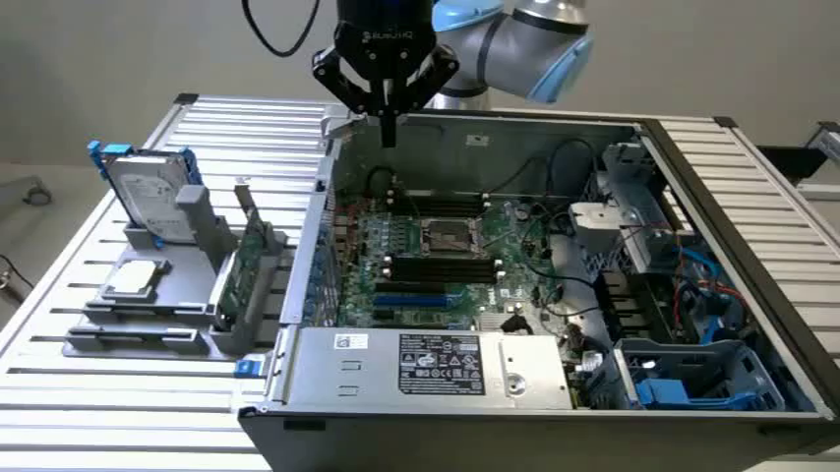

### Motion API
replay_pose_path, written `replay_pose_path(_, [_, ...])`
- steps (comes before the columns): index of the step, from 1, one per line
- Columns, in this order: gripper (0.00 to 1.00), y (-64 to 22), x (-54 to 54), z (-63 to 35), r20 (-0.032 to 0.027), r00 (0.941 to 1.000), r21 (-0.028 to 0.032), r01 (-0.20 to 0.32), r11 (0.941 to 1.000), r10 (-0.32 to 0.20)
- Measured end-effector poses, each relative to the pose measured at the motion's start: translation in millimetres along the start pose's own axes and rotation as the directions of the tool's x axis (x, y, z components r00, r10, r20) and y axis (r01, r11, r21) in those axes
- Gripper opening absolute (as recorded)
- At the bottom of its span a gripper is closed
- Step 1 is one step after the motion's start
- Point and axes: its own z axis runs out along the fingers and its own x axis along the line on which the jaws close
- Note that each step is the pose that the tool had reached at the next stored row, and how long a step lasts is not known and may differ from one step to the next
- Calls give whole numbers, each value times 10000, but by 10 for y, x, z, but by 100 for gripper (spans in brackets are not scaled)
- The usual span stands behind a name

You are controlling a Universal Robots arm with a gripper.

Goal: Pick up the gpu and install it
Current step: 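Reach for the gpu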

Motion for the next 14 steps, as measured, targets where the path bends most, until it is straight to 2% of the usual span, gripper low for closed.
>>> replay_pose_path(14, [11,0,0,0,-23,9988,-10,481,9988,-481])
